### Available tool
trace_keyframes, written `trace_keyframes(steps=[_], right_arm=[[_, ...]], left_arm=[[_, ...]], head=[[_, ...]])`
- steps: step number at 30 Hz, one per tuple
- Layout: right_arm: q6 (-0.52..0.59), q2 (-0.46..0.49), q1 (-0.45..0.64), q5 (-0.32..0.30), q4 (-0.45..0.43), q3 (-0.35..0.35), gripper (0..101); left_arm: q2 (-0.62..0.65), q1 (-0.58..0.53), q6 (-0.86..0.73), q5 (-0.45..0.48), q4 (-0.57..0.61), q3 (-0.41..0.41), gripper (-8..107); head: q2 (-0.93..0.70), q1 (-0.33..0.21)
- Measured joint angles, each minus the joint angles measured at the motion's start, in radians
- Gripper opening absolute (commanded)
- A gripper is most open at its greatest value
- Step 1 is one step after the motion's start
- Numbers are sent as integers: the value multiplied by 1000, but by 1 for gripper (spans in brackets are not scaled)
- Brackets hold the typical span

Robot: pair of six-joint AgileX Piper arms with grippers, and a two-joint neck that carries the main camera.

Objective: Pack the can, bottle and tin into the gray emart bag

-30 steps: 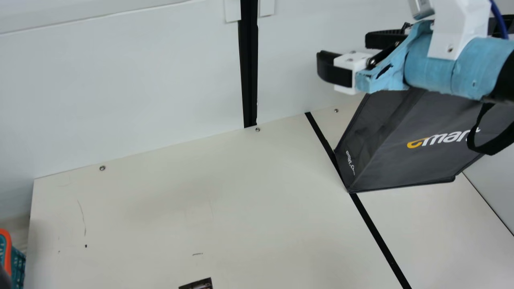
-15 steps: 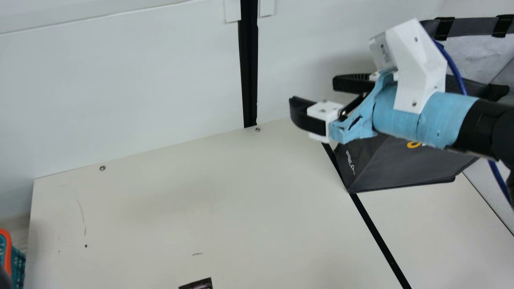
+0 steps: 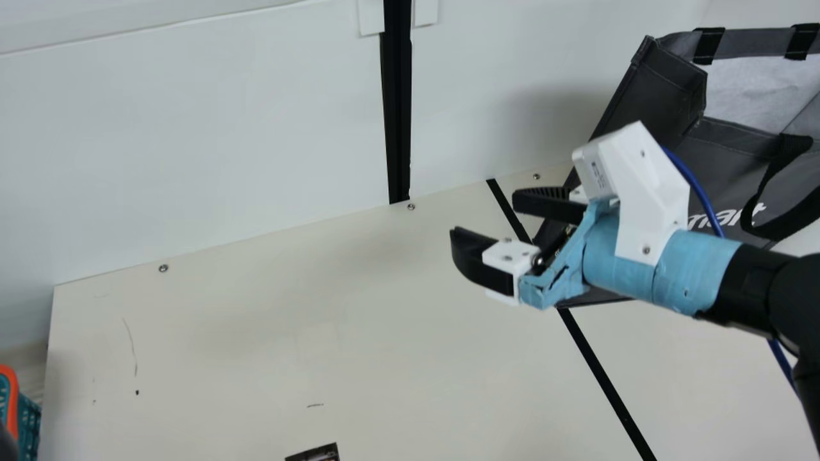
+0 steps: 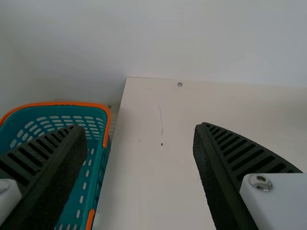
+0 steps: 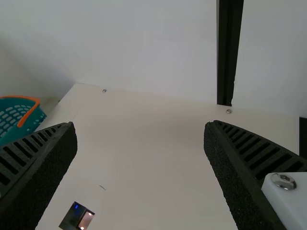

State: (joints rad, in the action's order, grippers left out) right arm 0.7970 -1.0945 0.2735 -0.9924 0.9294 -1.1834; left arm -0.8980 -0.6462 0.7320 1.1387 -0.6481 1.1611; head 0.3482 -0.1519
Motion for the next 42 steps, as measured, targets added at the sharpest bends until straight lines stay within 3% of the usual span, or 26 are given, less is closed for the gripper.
trace_keyframes(steps=[6, 42], right_arm=[[32, 28, 15, -15, 39, 79, 91], [32, 28, 15, -15, 39, 79, 91]], left_arm=[[0, 0, 0, 0, 0, 0, 90], [0, 0, 0, 0, 0, 0, 90]], head=[[0, 0], [0, 0]])
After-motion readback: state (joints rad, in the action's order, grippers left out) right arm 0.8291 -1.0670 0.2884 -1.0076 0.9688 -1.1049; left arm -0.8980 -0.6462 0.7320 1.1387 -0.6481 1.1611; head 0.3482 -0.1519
